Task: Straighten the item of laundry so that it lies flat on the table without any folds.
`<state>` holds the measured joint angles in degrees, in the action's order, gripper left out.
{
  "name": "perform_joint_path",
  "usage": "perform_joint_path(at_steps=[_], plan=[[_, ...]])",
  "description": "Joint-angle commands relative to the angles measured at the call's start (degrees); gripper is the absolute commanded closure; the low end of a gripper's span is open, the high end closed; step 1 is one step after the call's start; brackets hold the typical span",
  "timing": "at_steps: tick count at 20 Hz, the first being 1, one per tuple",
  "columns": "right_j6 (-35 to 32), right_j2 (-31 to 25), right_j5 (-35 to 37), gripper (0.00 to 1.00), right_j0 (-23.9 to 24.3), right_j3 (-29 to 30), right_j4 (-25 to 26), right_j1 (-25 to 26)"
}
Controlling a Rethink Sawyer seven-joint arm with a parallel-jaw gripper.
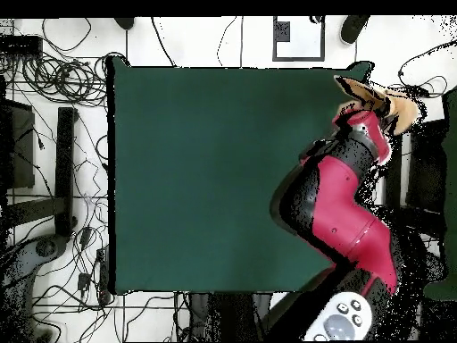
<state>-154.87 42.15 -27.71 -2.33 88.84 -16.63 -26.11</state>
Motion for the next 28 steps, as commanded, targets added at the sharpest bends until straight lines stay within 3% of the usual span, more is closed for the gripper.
perform_joint_path(at_steps=[1,5,15,19,24,28], plan=[[-8.24,0.29,-7.5,1.0,-4.39,11.95,-9.49,3.91],[-7.33,-1.2,-7.26,1.0,-2.52,11.27,-6.73,2.34],[-5.06,1.34,-5.67,1.0,-8.41,13.26,-18.18,6.17],[-6.17,1.51,-9.06,1.0,-9.8,14.47,-21.48,8.3],[-7.79,0.57,-12.02,1.0,-15.31,18.34,-35.08,13.42],[-5.36,0.11,-11.29,1.0,-16.99,17.97,-40.43,14.77]])
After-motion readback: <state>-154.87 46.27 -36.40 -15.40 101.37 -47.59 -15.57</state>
